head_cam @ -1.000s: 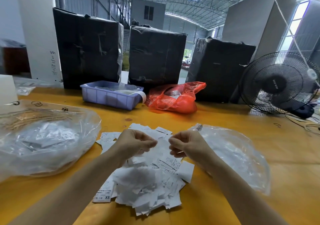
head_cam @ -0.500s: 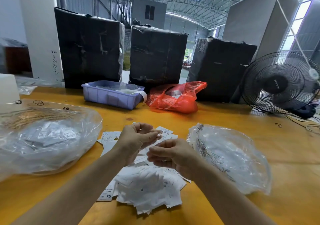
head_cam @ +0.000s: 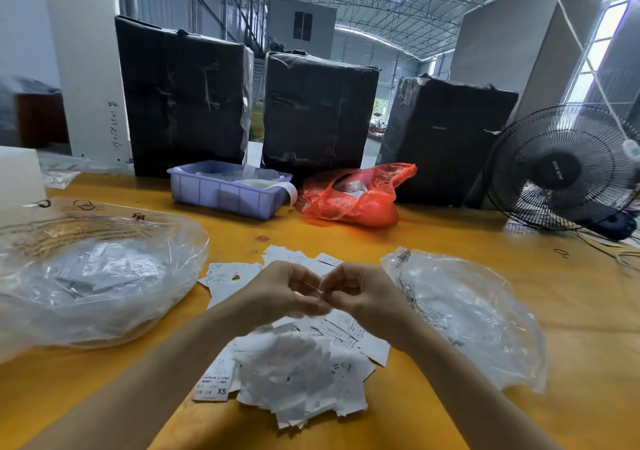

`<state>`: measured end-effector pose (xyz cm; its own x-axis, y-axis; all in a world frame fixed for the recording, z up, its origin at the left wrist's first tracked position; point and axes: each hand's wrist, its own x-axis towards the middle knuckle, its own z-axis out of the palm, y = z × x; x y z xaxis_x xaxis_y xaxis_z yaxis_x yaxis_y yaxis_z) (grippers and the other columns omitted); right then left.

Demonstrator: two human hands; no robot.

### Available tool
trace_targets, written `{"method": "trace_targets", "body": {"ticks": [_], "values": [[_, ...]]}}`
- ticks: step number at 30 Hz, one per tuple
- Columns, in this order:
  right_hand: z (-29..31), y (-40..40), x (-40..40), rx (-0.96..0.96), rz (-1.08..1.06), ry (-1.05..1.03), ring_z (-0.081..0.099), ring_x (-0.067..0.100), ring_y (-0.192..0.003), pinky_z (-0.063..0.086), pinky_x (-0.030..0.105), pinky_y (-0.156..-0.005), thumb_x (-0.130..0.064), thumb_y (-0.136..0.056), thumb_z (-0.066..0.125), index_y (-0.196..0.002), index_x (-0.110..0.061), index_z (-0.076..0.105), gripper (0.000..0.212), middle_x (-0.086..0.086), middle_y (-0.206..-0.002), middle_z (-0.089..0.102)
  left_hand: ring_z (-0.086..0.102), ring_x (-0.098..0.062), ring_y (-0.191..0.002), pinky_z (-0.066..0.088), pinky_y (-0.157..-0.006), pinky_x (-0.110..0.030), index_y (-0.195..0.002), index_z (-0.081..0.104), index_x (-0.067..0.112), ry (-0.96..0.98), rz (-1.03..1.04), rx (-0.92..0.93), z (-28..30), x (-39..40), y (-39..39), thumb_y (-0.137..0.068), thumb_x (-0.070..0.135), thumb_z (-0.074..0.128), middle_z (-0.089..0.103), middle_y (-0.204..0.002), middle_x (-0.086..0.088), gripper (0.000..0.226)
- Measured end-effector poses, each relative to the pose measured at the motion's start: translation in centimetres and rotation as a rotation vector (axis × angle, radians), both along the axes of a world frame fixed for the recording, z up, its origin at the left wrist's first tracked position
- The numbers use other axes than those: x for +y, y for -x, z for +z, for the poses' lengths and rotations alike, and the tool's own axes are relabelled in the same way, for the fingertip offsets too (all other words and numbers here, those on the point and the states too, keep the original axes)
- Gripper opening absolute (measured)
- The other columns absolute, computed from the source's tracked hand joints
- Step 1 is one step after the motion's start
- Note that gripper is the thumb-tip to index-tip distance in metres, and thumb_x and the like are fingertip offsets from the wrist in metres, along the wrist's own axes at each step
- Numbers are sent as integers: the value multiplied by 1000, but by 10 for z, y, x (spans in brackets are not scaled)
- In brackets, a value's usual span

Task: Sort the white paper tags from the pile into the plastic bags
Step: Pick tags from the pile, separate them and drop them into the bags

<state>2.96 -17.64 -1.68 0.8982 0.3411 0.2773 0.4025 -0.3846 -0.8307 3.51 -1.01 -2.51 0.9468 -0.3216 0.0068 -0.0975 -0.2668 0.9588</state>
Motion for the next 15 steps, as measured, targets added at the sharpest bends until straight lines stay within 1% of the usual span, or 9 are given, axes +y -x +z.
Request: {"method": "trace_targets", "body": {"ticks": [2, 3, 4, 6, 8, 11, 13, 14, 15], "values": [[0, -1, 0, -8, 21, -1, 65, 13, -69, 54, 27, -74, 15, -80, 61, -78, -10, 63, 25, 8, -76, 67, 60, -5, -59, 46, -57, -16, -85, 71, 11, -29, -19, -21, -1, -1, 1, -73, 4, 78, 70, -66, 2, 15], [0, -2, -1, -7, 25, -5, 65, 13, -68, 54, 25, -71, 16, -80, 60, -80, -10, 63, 26, 8, -74, 67, 59, -5, -57, 46, -56, -16, -81, 71, 11, -28, -25, -18, -1, -1, 1, -73, 2, 77, 68, -62, 3, 14], [0, -3, -3, -5, 22, -13, 64, 12, -66, 53, 23, -68, 16, -81, 58, -83, -9, 63, 26, 8, -73, 67, 60, -6, -57, 47, -57, -16, -81, 72, 11, -18, -26, -3, -1, 1, 1, -72, 1, 78, 67, -61, 3, 15], [1, -5, -8, 8, 8, -47, 65, 13, -64, 51, 22, -63, 14, -84, 56, -90, -6, 62, 22, 7, -73, 68, 61, -9, -61, 49, -61, -19, -85, 73, 10, 4, -26, 40, 1, 5, 0, -69, 2, 80, 68, -67, -2, 19], [1, -8, -11, 20, -35, -102, 67, 14, -64, 52, 26, -64, 8, -88, 55, -94, -8, 61, 17, 6, -75, 70, 62, -8, -62, 47, -58, -16, -87, 73, 13, -18, -18, 50, 3, 8, 0, -69, 5, 80, 71, -72, -3, 20], [-3, -16, -14, 42, -144, -170, 68, 14, -65, 55, 28, -66, 0, -95, 49, -97, -11, 59, 15, 5, -80, 70, 56, -6, -55, 41, -51, -15, -84, 75, 14, -25, 27, 58, 3, 8, -3, -74, 2, 77, 70, -70, -3, 16], [-10, -21, -18, 25, -229, -73, 68, 19, -72, 58, 36, -73, 0, -96, 45, -99, -7, 59, 16, 10, -87, 67, 50, -5, -48, 38, -46, -15, -81, 75, 12, 12, 81, 68, 1, 7, -4, -76, 1, 75, 67, -65, -3, 12], [-14, -24, -21, 3, -264, 35, 68, 22, -77, 57, 39, -77, 0, -96, 43, -102, -4, 60, 18, 13, -91, 66, 48, -5, -45, 37, -44, -14, -80, 75, 11, 36, 113, 67, 0, 7, -4, -77, 4, 75, 67, -63, -2, 7], [-19, -26, -24, -15, -278, 166, 66, 23, -83, 56, 38, -80, -1, -96, 44, -105, -2, 61, 20, 14, -96, 65, 48, -4, -44, 37, -43, -14, -79, 75, 10, 55, 148, 61, 0, 7, -4, -77, 9, 76, 68, -63, -1, 2]]}}
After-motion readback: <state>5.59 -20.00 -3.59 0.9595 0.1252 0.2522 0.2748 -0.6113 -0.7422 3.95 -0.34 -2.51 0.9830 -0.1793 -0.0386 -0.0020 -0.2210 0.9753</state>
